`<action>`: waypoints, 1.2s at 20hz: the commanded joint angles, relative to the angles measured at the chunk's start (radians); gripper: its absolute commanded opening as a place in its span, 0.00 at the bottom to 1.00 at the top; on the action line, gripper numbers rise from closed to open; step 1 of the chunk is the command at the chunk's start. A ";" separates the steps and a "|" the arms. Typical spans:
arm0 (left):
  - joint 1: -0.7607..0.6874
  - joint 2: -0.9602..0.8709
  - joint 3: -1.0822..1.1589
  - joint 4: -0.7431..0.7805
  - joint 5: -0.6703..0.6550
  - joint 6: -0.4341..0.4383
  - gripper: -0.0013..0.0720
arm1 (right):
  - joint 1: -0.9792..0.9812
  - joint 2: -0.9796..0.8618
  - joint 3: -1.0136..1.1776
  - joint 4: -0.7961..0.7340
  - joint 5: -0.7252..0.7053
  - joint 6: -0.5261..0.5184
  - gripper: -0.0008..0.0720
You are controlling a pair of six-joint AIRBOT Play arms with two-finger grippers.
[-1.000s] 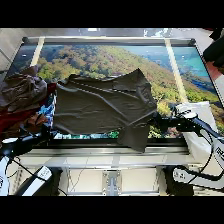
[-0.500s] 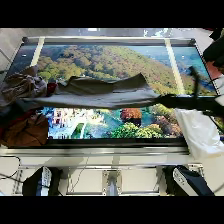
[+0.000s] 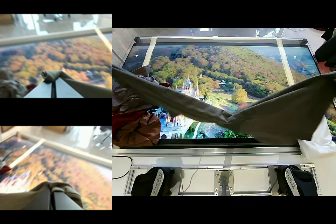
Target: Fold the shirts.
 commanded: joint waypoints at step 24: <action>-0.370 -1.335 0.170 0.671 0.267 -0.315 0.03 | 0.081 -1.351 0.174 -0.201 -0.323 0.050 0.03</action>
